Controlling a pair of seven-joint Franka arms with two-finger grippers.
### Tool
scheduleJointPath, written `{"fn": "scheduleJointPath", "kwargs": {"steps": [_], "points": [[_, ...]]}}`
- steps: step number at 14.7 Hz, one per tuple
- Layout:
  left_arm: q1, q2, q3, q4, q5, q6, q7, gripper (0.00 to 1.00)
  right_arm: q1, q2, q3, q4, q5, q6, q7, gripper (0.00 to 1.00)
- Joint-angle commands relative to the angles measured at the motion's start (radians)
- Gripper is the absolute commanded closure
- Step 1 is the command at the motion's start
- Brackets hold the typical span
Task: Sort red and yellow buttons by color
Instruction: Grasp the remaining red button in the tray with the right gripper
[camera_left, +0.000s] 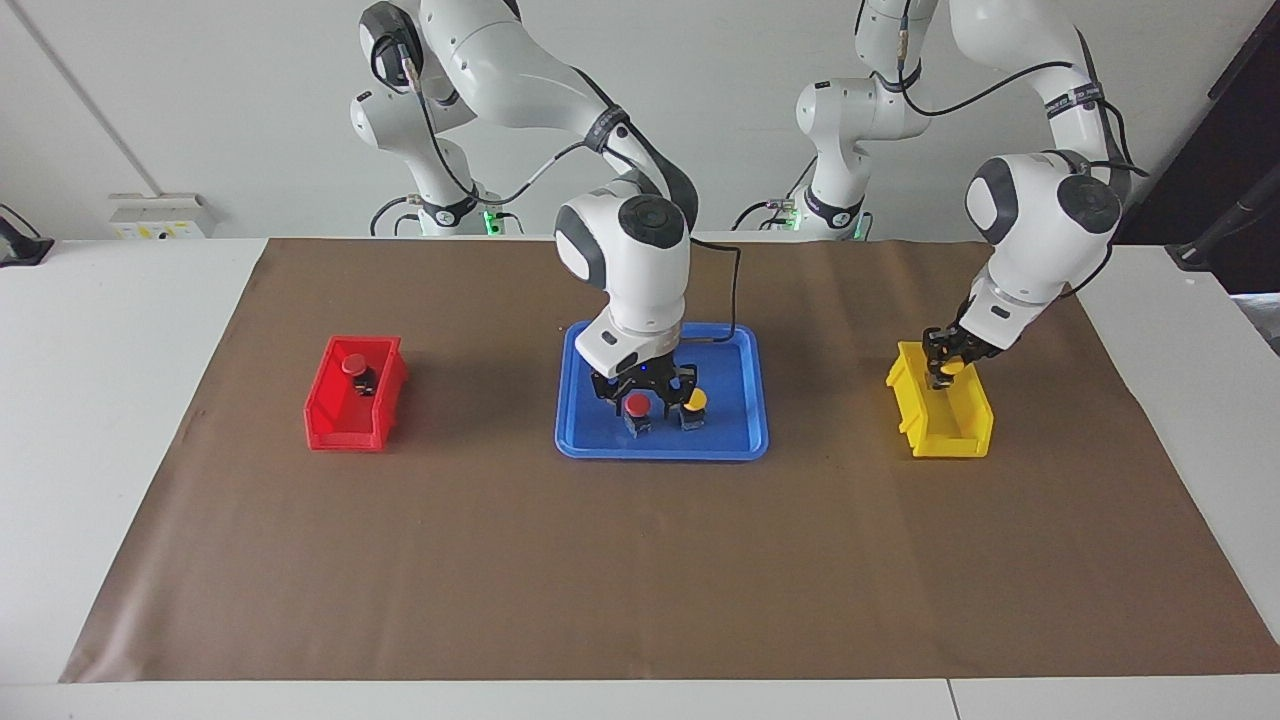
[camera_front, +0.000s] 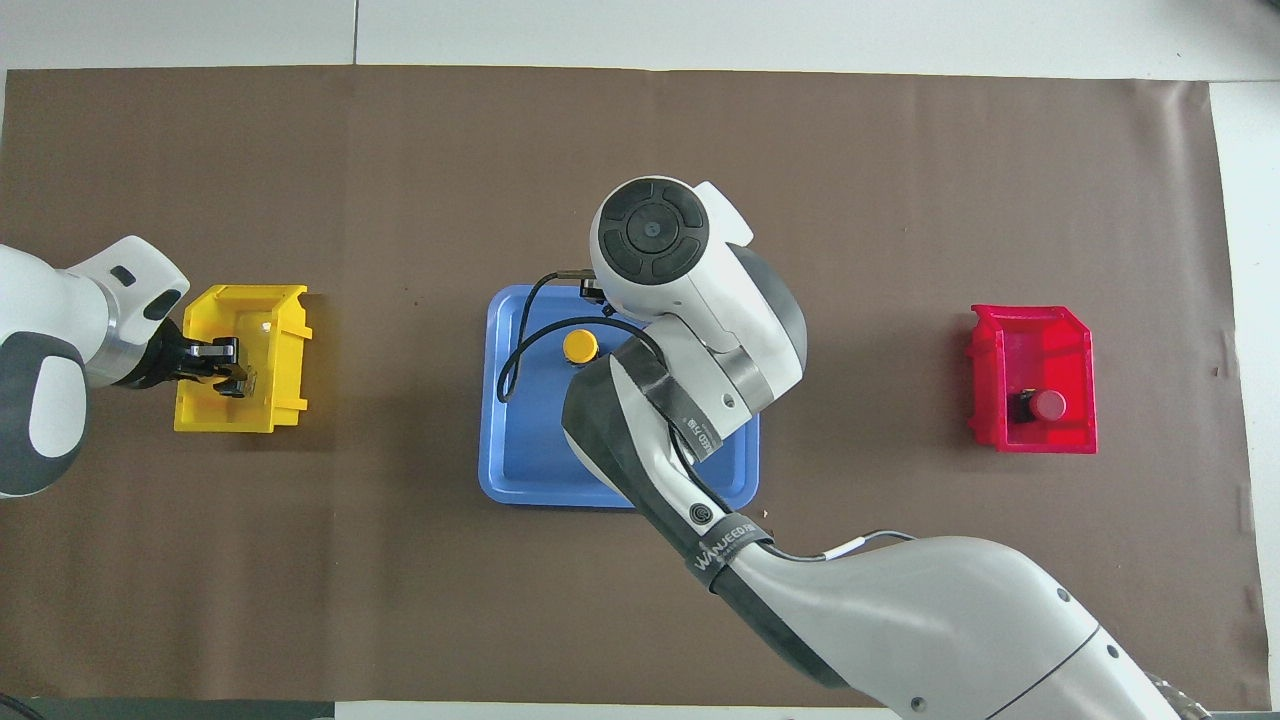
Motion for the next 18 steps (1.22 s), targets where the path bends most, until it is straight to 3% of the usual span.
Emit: {"fn": "scheduleJointPath", "kwargs": {"steps": [1,4,6,8,11,13,16,17,18], "points": [[0.014,-0.034,-0.010,-0.109,0.010,0.116,0.004,0.96,-0.004,-0.044,0.004,-0.079,-0.011,0.037,0.005,0.33],[0.014,-0.021,-0.010,-0.131,0.010,0.148,0.005,0.93,-0.002,-0.066,0.005,-0.152,-0.011,0.103,0.007,0.33],[0.014,-0.009,-0.010,-0.130,0.010,0.148,0.007,0.80,0.013,-0.073,0.004,-0.166,-0.011,0.108,0.007,0.34],[0.014,-0.006,-0.010,-0.122,0.010,0.148,0.007,0.55,0.015,-0.076,0.004,-0.180,-0.011,0.109,0.007,0.34],[0.016,-0.003,-0.010,-0.108,0.010,0.144,0.007,0.45,0.035,-0.089,0.004,-0.209,-0.011,0.111,0.007,0.34],[0.025,0.006,-0.010,-0.093,0.008,0.138,0.008,0.44,0.032,-0.095,0.004,-0.221,-0.011,0.111,0.005,0.45],[0.031,0.017,-0.010,-0.038,0.008,0.090,0.010,0.38,0.024,-0.093,0.004,-0.211,-0.011,0.109,0.001,0.76],[0.031,0.017,-0.010,0.011,0.007,0.034,0.011,0.30,0.019,-0.092,0.004,-0.199,-0.011,0.100,-0.003,0.84],[0.030,0.019,-0.010,0.068,0.008,-0.027,0.018,0.09,0.016,-0.092,0.002,-0.174,-0.011,0.082,-0.009,0.87]]}}
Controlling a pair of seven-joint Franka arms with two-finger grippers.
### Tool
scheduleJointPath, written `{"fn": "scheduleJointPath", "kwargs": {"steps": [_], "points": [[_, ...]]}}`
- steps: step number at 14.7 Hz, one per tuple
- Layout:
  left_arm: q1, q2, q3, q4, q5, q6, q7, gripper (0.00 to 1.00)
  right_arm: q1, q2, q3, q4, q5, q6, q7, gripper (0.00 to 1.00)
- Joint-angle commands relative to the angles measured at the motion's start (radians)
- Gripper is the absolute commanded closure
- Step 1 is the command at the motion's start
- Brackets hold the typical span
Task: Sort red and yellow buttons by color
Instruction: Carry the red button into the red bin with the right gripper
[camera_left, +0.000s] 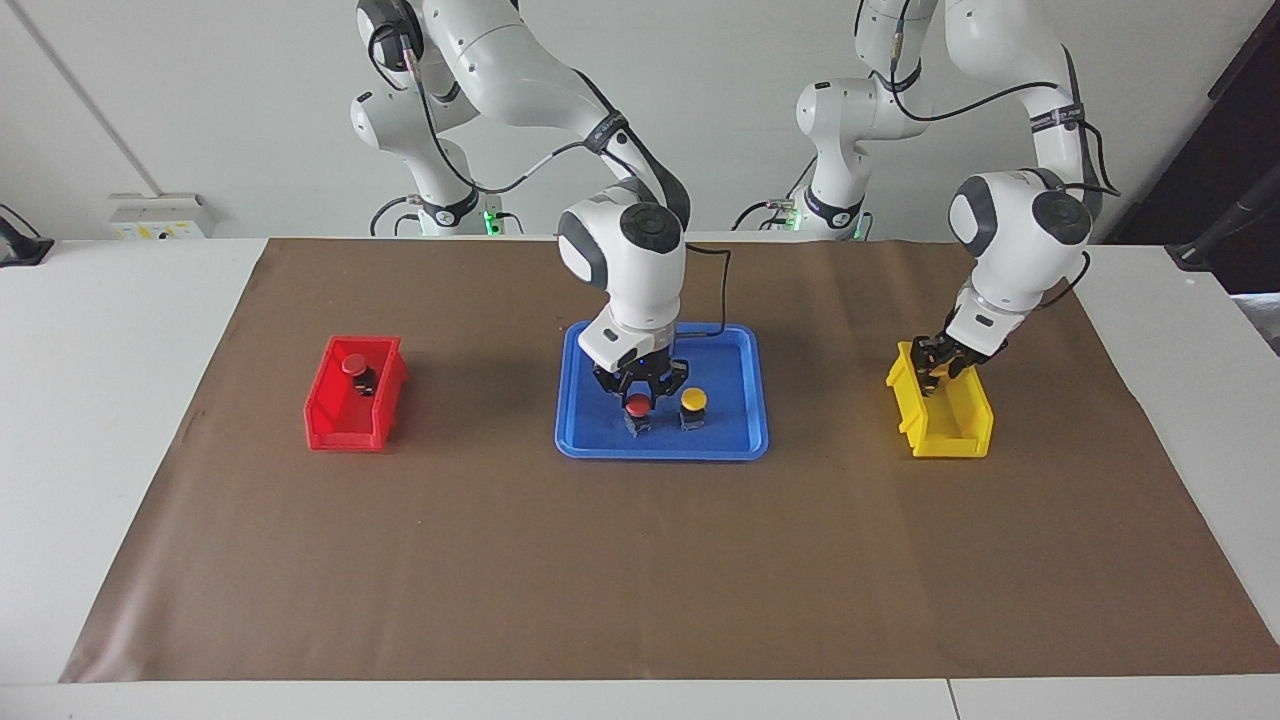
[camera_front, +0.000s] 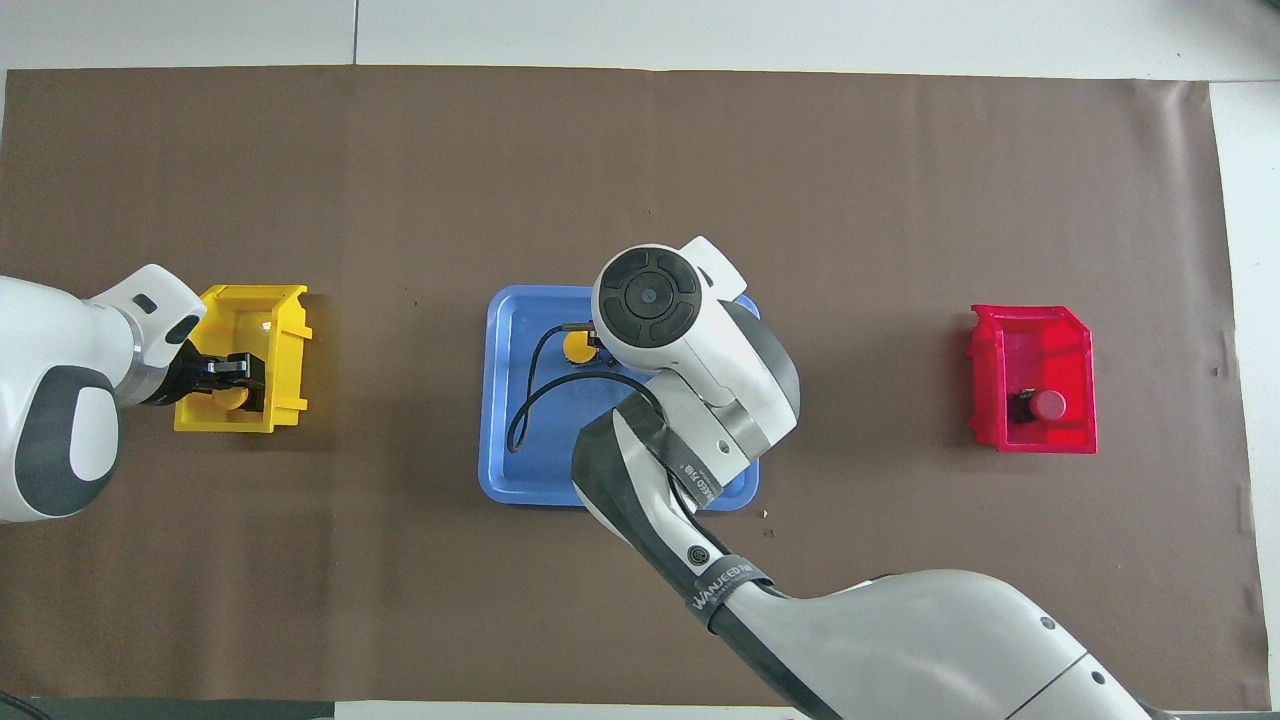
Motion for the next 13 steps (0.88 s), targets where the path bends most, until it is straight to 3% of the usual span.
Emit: {"fn": "scheduleJointPath", "kwargs": {"steps": [1,3,6,8,10,13], "points": [[0.004,0.016,-0.010,0.163,0.010,-0.167,0.027,0.00,-0.033,-0.020,0.003,0.051,-0.010,-0.054,-0.009,0.87],[0.001,0.000,-0.019,0.285,0.011,-0.289,0.035,0.00,-0.073,-0.030,0.005,0.123,-0.005,-0.143,-0.044,0.87],[-0.034,0.015,-0.037,0.473,0.002,-0.432,0.034,0.00,-0.202,-0.174,0.003,0.100,0.045,-0.283,-0.247,0.86],[-0.138,0.016,-0.039,0.437,-0.022,-0.359,-0.027,0.00,-0.341,-0.288,0.003,0.016,0.059,-0.370,-0.430,0.86],[-0.294,0.051,-0.037,0.391,-0.035,-0.266,-0.269,0.00,-0.470,-0.365,0.002,-0.077,0.081,-0.377,-0.594,0.86],[-0.494,0.172,-0.036,0.414,-0.027,-0.131,-0.599,0.00,-0.615,-0.418,0.002,-0.238,0.082,-0.232,-0.798,0.86]]}}
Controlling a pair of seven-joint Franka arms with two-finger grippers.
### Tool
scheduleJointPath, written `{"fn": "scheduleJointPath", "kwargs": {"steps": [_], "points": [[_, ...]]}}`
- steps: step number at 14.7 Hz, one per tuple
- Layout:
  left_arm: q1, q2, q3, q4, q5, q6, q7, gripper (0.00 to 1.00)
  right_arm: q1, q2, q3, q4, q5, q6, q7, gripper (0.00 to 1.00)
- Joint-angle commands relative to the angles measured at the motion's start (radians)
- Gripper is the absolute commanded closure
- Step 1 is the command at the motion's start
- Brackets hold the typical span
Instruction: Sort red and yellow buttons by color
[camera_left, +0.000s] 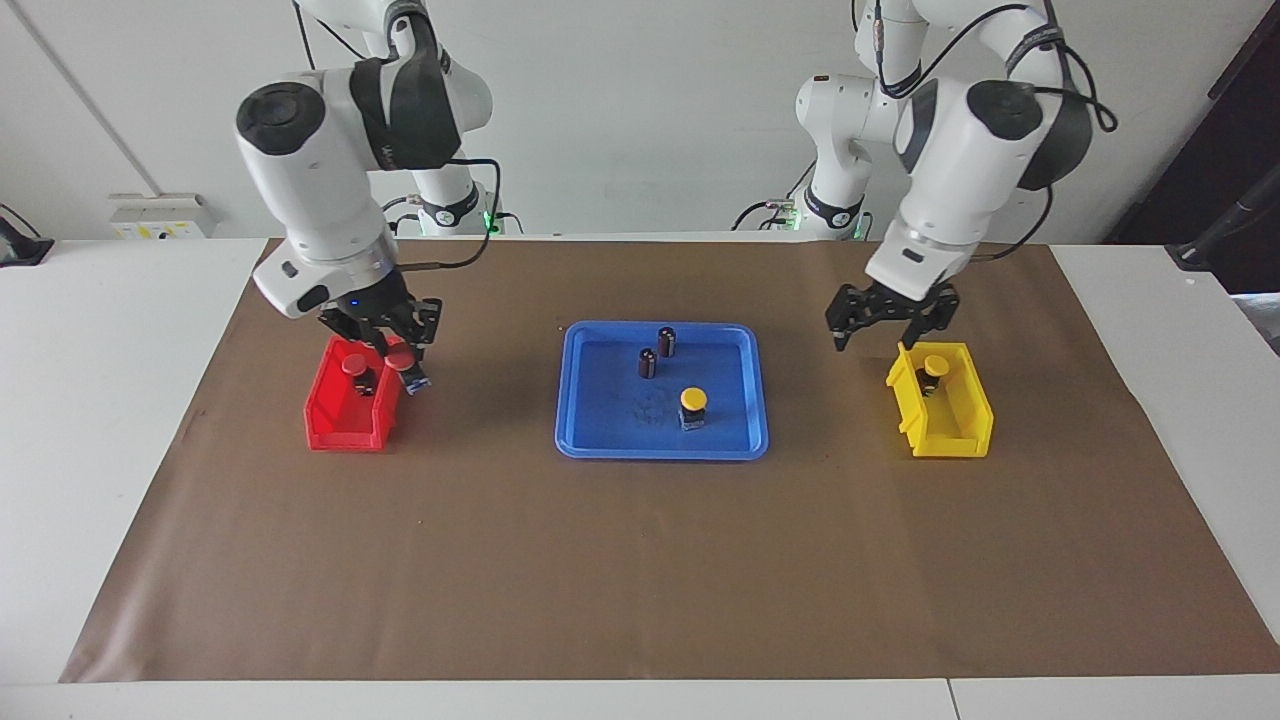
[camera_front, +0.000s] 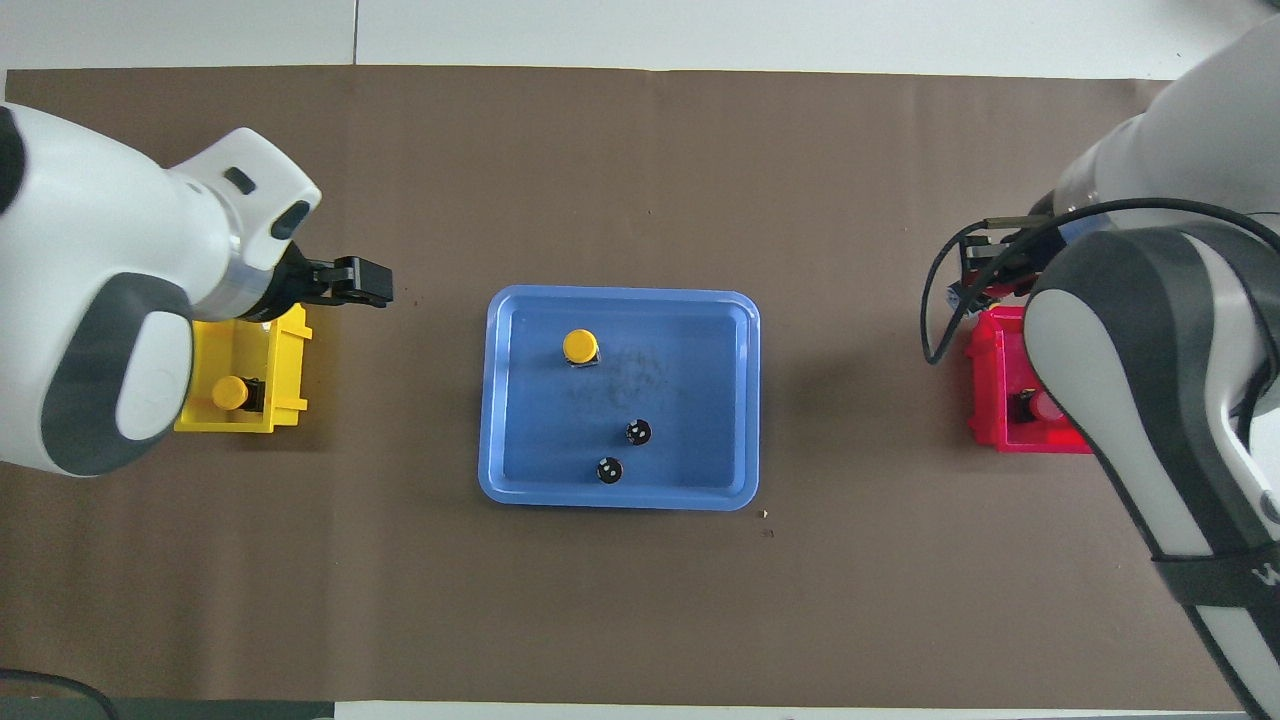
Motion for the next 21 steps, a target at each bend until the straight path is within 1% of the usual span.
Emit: {"fn": "scheduleJointPath", "kwargs": {"steps": [1,2,4,6,8,9,11,14,16,17,18,19,20,21], "points": [[-0.140,0.099,0.020,0.014,0.013,0.108,-0.247,0.00,-0.100,-0.074,0.018,-0.214,0.015,0.189,-0.162,0.86],[-0.168,0.129,0.020,0.014,0.032,0.132,-0.279,0.00,-0.113,-0.091,0.018,-0.262,0.017,0.232,-0.180,0.86],[-0.214,0.159,0.020,0.010,0.037,0.142,-0.290,0.00,-0.122,-0.089,0.018,-0.290,0.017,0.278,-0.196,0.86],[-0.227,0.187,0.020,0.011,0.037,0.161,-0.312,0.00,-0.136,-0.080,0.017,-0.301,0.015,0.308,-0.222,0.86],[-0.227,0.219,0.022,0.013,0.039,0.191,-0.317,0.01,-0.147,-0.088,0.017,-0.347,0.015,0.344,-0.227,0.86],[-0.227,0.241,0.022,0.016,0.039,0.204,-0.318,0.03,-0.153,-0.089,0.017,-0.364,0.017,0.363,-0.230,0.86],[-0.228,0.258,0.022,0.016,0.039,0.234,-0.324,0.07,-0.162,-0.086,0.018,-0.387,0.017,0.400,-0.246,0.86],[-0.227,0.259,0.020,0.016,0.039,0.236,-0.326,0.16,-0.164,-0.079,0.018,-0.420,0.017,0.426,-0.250,0.86],[-0.227,0.259,0.020,0.017,0.039,0.236,-0.326,0.24,-0.155,-0.082,0.018,-0.462,0.025,0.490,-0.245,0.86],[-0.225,0.259,0.020,0.016,0.039,0.236,-0.326,0.33,-0.155,-0.079,0.018,-0.467,0.025,0.493,-0.245,0.86],[-0.227,0.259,0.020,0.017,0.037,0.228,-0.329,0.78,-0.156,-0.073,0.018,-0.468,0.025,0.495,-0.248,0.86],[-0.227,0.259,0.020,0.017,0.034,0.227,-0.352,0.98,-0.155,-0.071,0.017,-0.470,0.025,0.496,-0.248,0.86],[-0.227,0.259,0.020,0.019,0.034,0.221,-0.408,0.98,-0.156,-0.071,0.018,-0.470,0.025,0.498,-0.250,0.86],[-0.227,0.259,0.022,0.025,0.037,0.206,-0.424,0.98,-0.156,-0.071,0.017,-0.473,0.025,0.506,-0.250,0.86]]}}
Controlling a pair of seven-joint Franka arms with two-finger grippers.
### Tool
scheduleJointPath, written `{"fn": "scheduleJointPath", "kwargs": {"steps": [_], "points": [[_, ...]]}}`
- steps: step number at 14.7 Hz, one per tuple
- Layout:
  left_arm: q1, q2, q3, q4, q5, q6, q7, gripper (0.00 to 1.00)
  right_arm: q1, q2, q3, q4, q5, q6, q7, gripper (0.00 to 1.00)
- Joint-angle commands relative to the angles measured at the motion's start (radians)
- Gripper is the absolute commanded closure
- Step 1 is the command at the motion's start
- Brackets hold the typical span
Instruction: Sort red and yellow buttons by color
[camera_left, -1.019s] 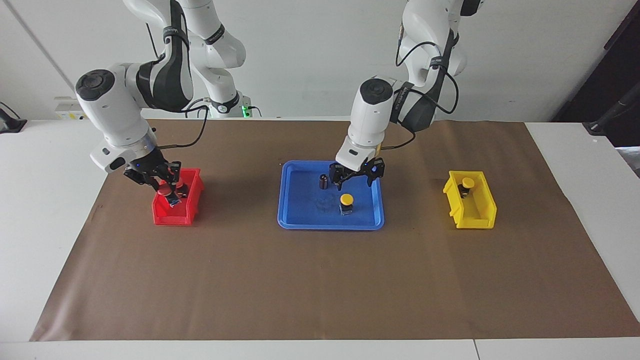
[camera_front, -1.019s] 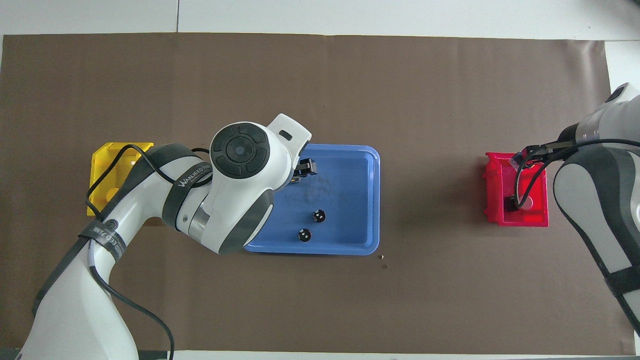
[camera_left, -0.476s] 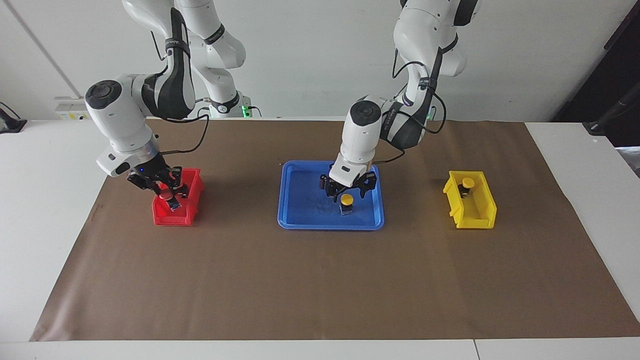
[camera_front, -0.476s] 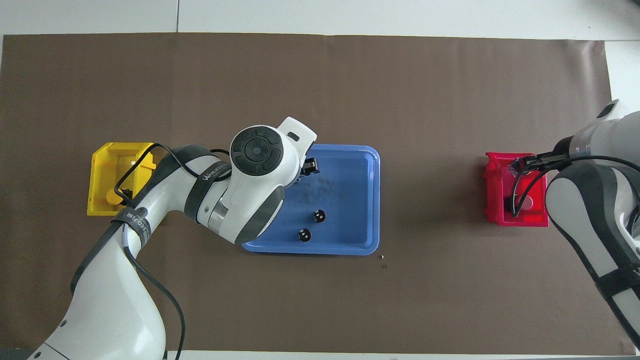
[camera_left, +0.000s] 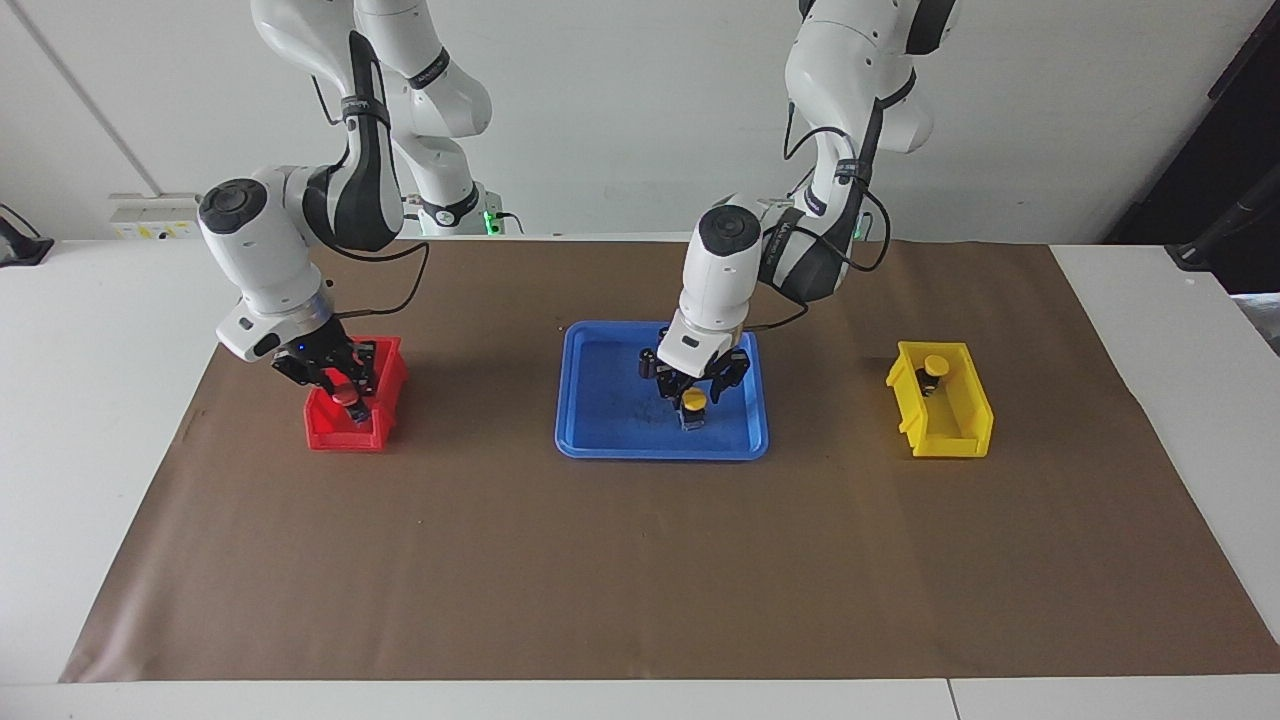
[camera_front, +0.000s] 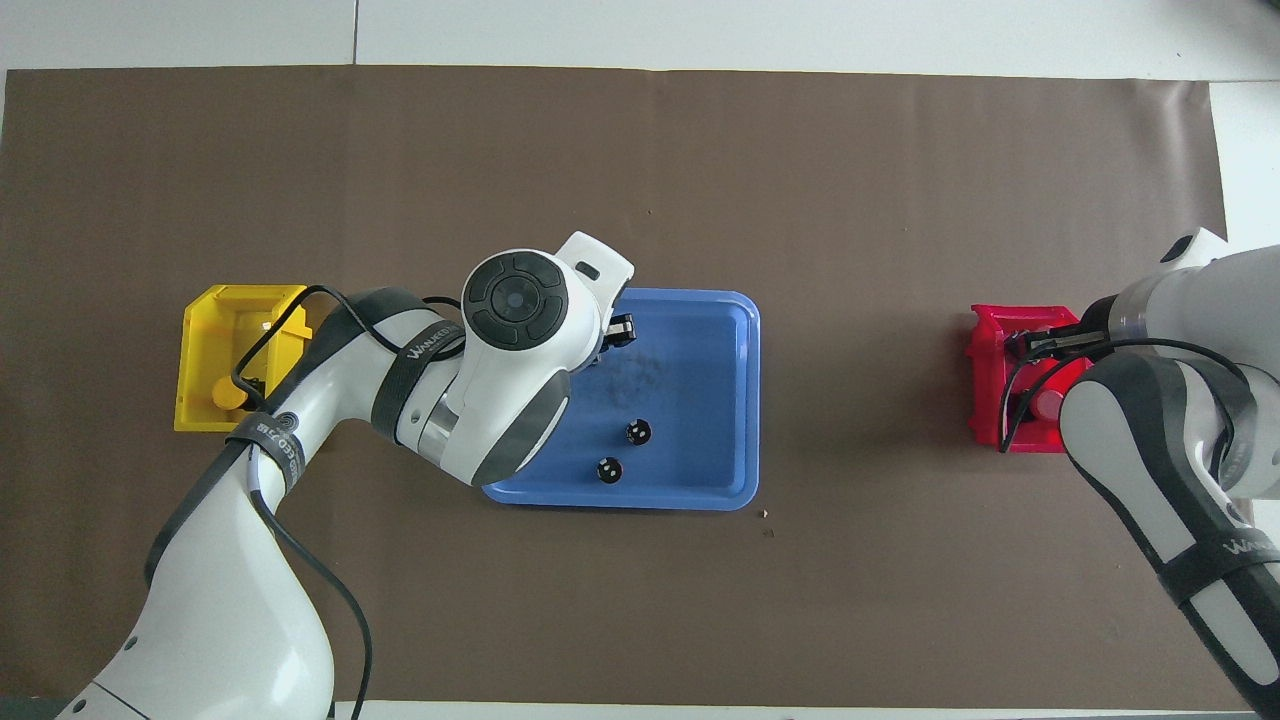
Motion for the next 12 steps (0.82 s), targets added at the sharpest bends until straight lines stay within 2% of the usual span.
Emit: {"fn": "scheduleJointPath", "kwargs": {"steps": [1,2,4,6,8,9,10,12], "points": [[-0.015,0.009,0.014,0.047,0.022,-0.054,-0.067,0.99,-0.013,-0.020,0.009,-0.045,0.022,0.058,-0.029,0.86],[-0.012,0.028,0.017,0.100,0.022,-0.113,-0.065,0.99,-0.014,-0.024,0.009,-0.062,0.021,0.078,-0.029,0.86],[0.008,0.037,0.023,0.206,0.024,-0.238,-0.057,0.99,-0.013,-0.026,0.007,-0.069,0.022,0.083,-0.029,0.73],[0.080,0.001,0.023,0.225,0.024,-0.301,0.010,0.99,-0.016,-0.028,0.007,-0.069,0.021,0.075,-0.029,0.64],[0.190,-0.038,0.023,0.208,0.024,-0.368,0.222,0.99,-0.018,-0.029,0.007,-0.069,0.021,0.071,-0.032,0.52],[0.260,-0.047,0.022,0.205,0.024,-0.390,0.337,0.99,-0.018,-0.029,0.007,-0.067,0.021,0.071,-0.035,0.36],[0.322,-0.059,0.022,0.203,0.024,-0.399,0.431,0.99,-0.018,-0.029,0.006,-0.064,0.021,0.068,-0.046,0.29],[0.449,-0.082,0.023,0.206,0.022,-0.433,0.632,0.99,-0.024,-0.025,0.004,-0.035,0.019,0.027,-0.075,0.27]]}}
